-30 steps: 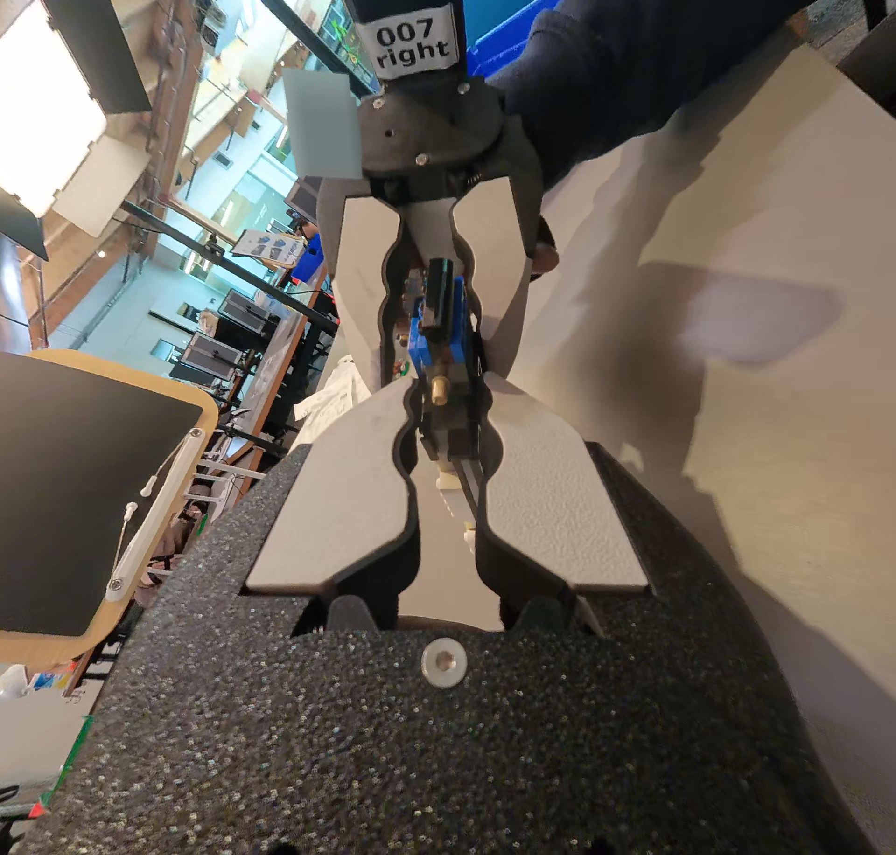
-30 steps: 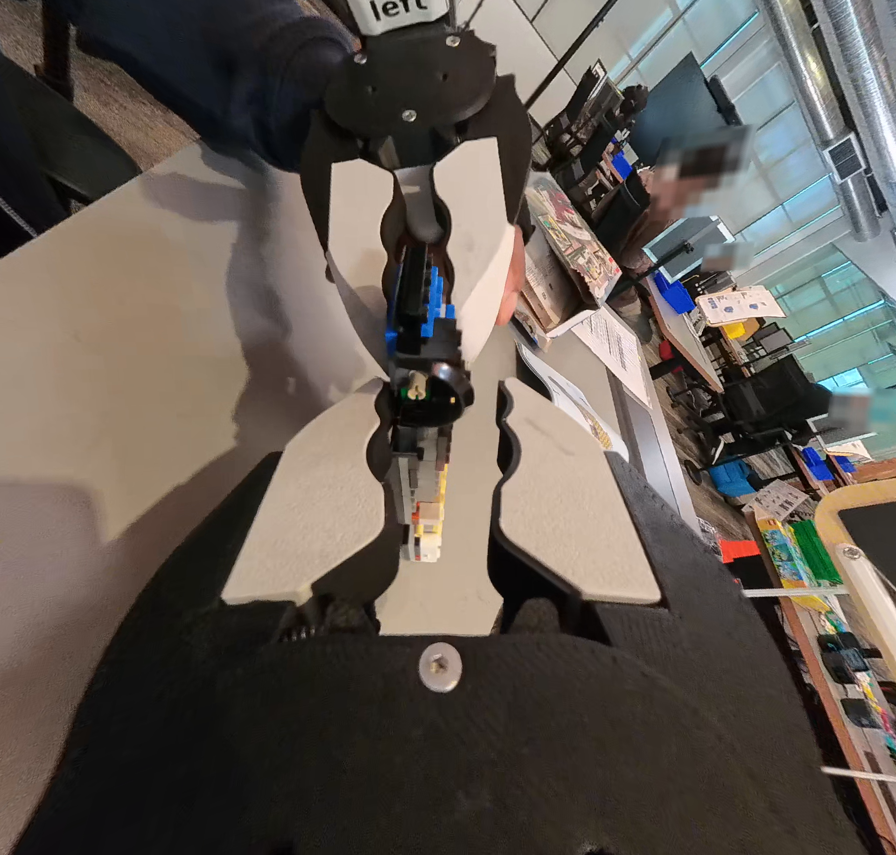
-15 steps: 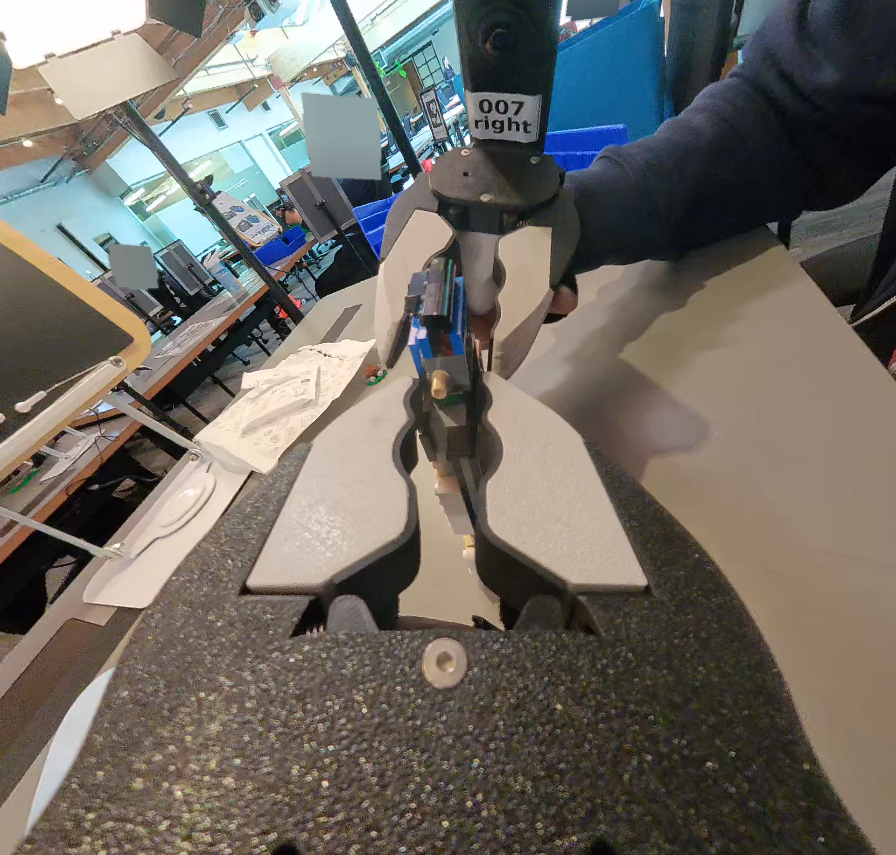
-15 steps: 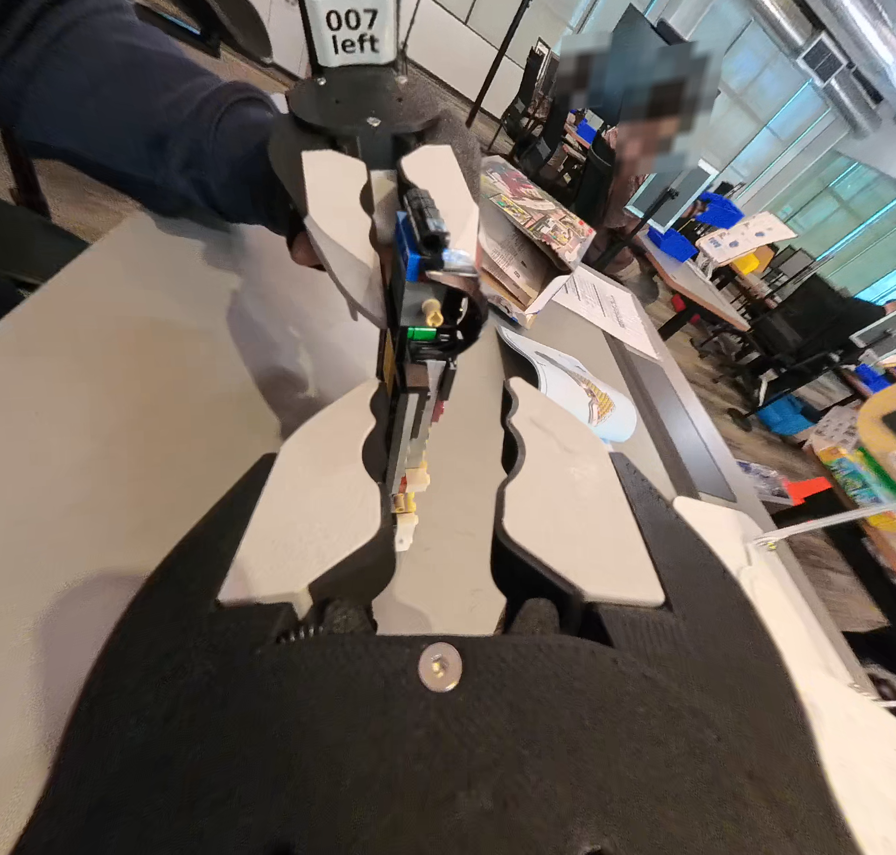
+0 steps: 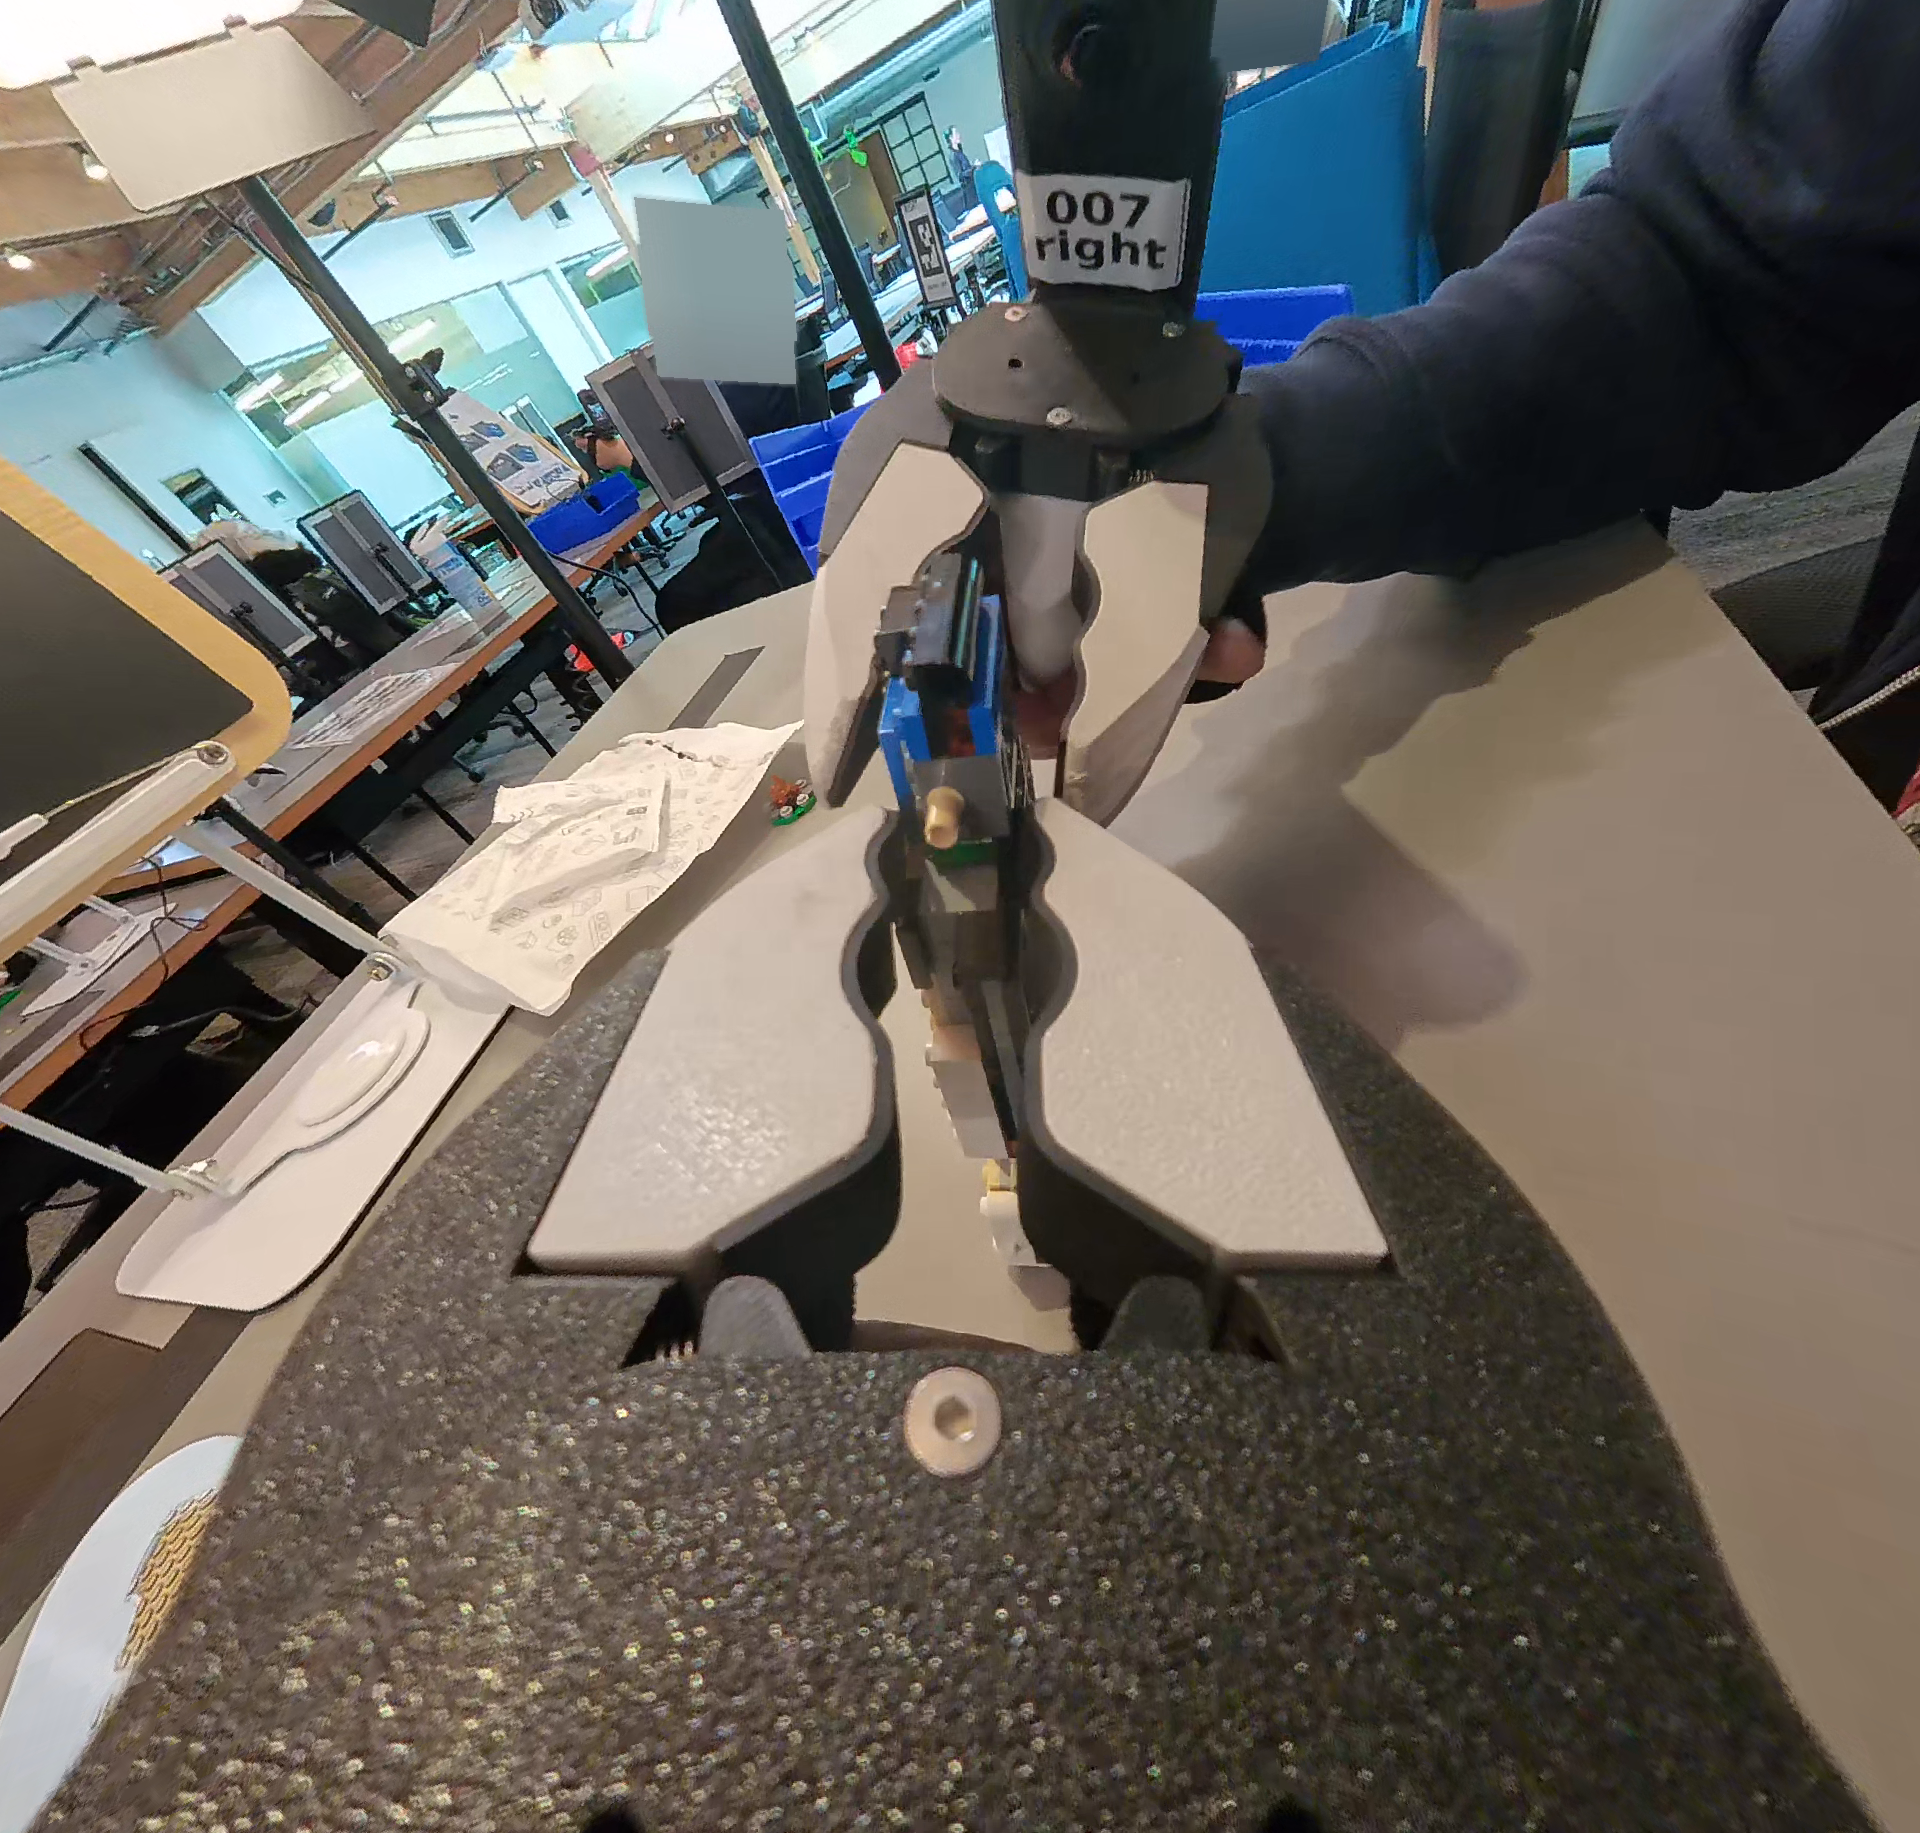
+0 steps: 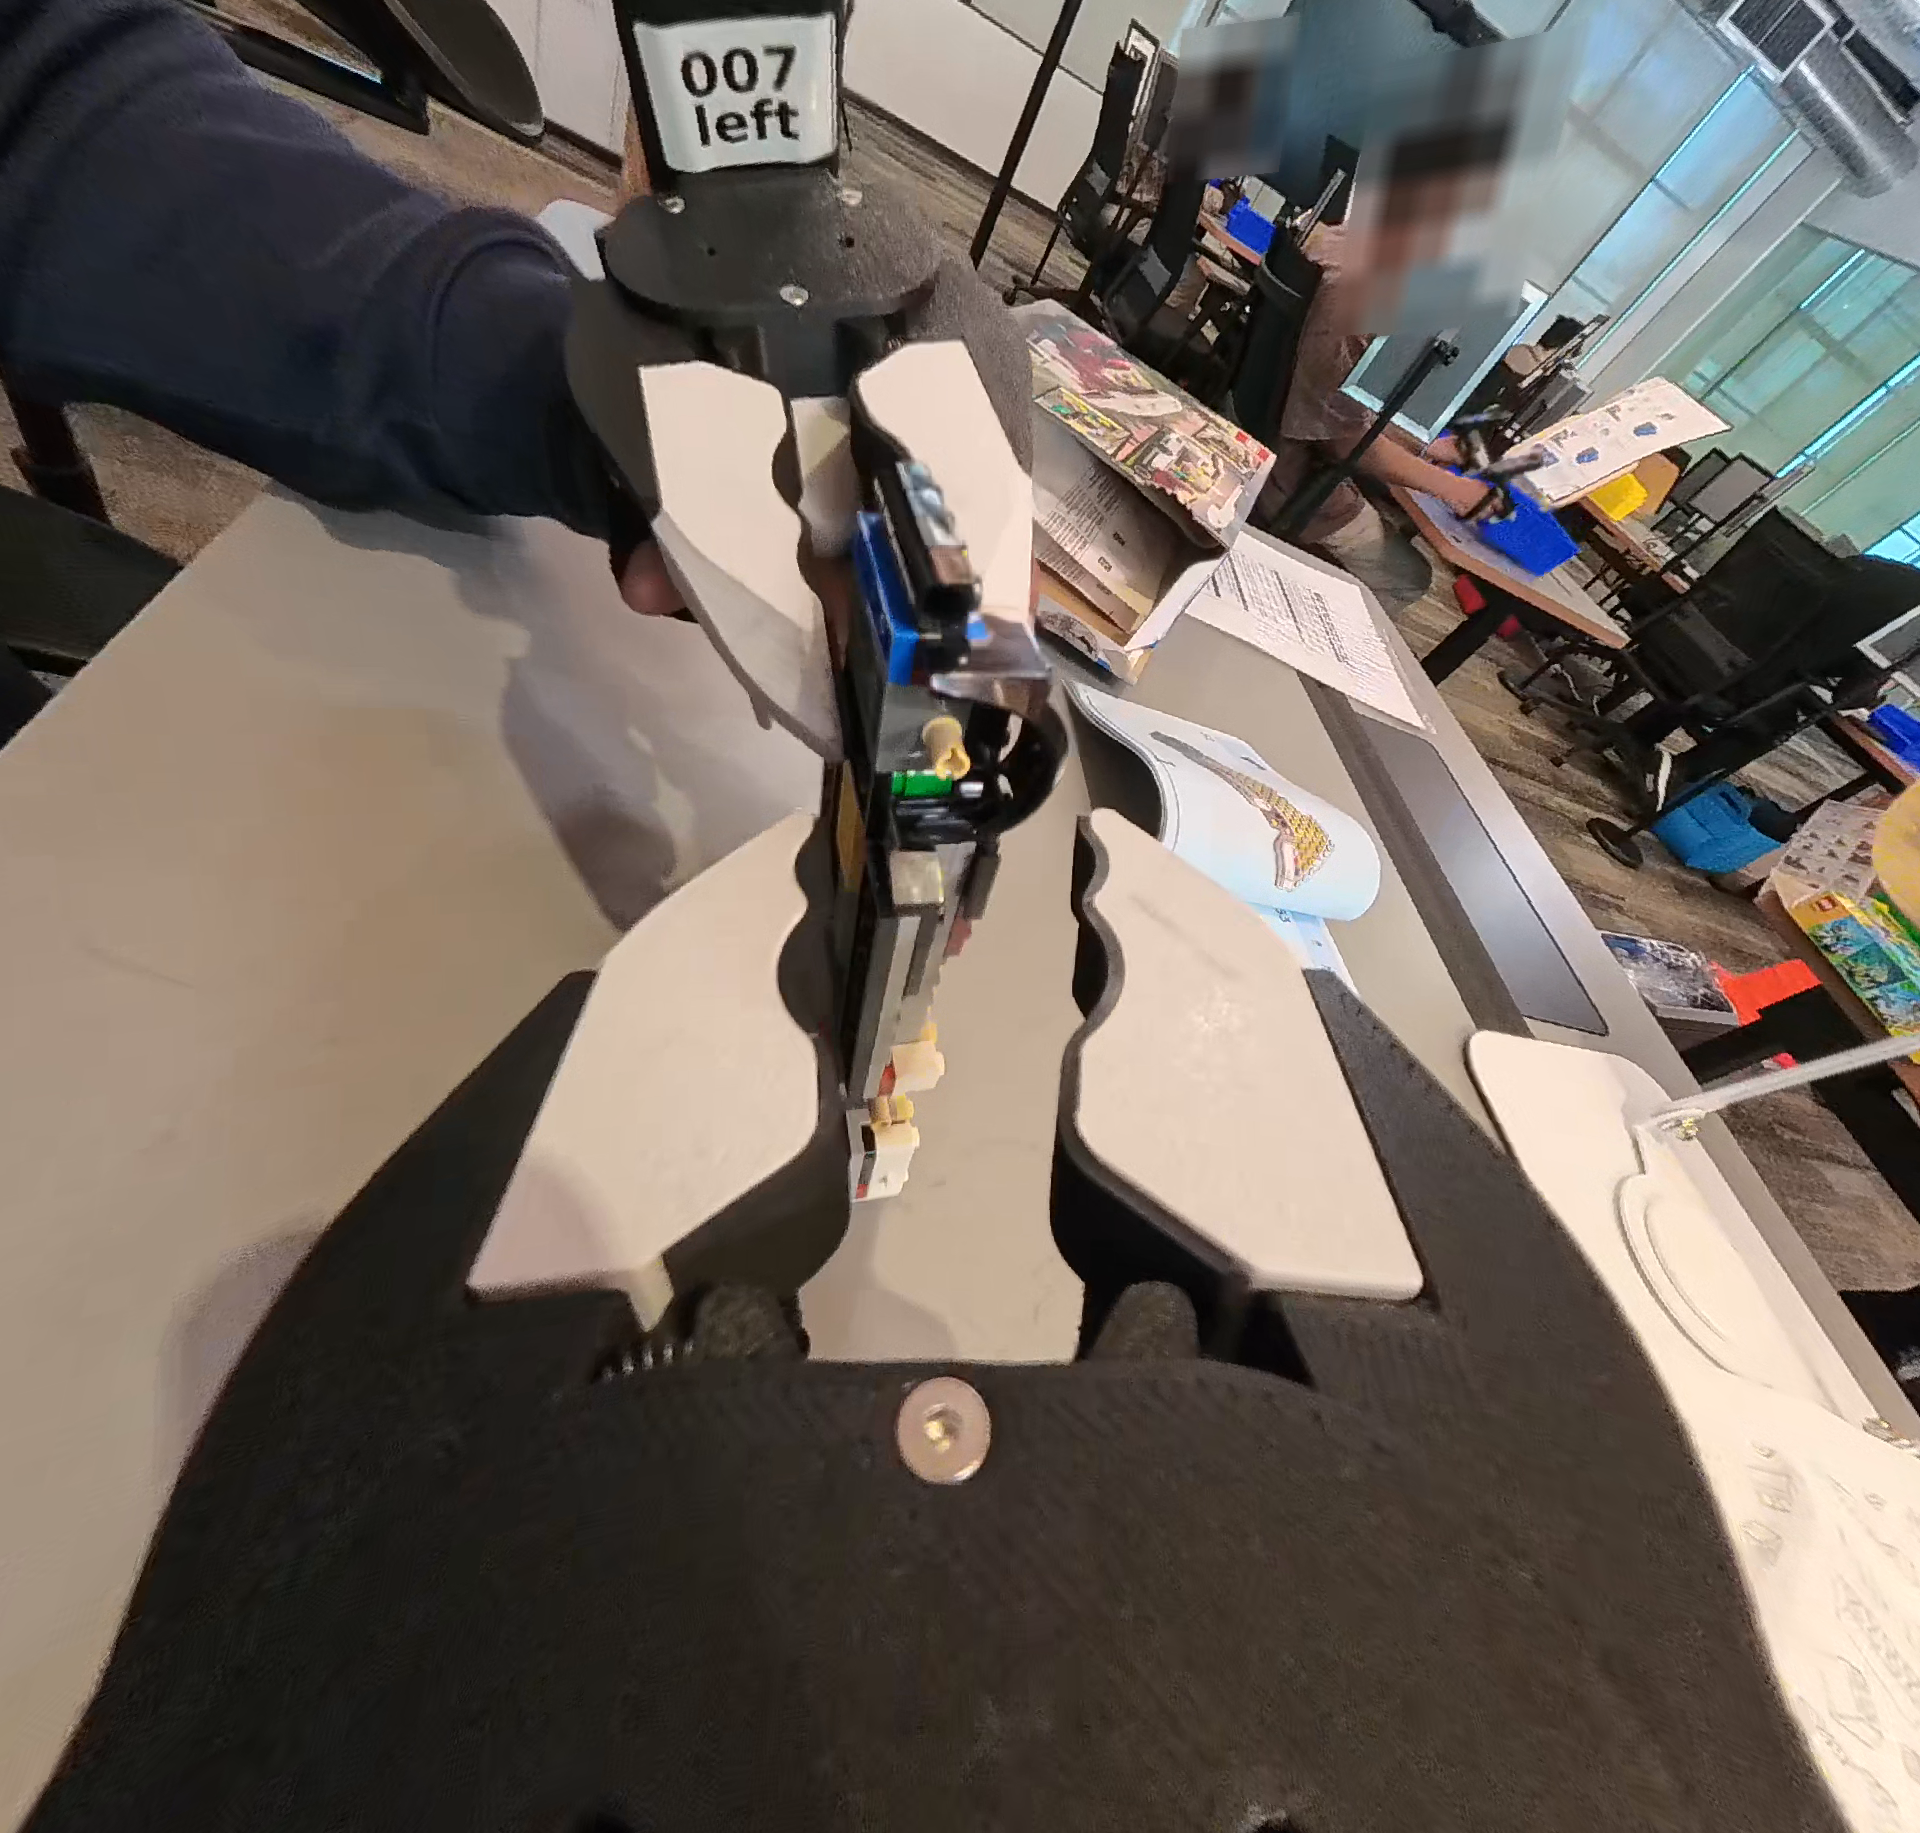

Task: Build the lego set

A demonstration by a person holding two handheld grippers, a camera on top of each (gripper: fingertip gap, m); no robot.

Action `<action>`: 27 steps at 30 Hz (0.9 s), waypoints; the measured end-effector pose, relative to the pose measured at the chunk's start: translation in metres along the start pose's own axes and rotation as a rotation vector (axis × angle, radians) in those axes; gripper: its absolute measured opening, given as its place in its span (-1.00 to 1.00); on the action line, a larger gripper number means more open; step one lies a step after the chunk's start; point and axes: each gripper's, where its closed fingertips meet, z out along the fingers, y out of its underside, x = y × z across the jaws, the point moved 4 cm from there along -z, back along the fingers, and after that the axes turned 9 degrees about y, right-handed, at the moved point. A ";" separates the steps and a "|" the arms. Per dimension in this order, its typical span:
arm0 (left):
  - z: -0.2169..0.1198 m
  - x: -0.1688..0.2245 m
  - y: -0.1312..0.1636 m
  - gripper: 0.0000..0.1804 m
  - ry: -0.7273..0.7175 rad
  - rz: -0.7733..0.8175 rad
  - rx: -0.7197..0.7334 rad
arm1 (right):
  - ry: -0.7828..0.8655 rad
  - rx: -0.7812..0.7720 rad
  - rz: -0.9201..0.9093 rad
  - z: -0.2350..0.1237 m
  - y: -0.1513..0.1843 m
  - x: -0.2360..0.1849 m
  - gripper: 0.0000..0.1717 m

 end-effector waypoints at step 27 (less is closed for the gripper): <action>-0.009 0.033 0.003 -0.71 0.044 0.178 -0.015 | -0.023 0.013 -0.300 0.004 -0.001 -0.039 -0.71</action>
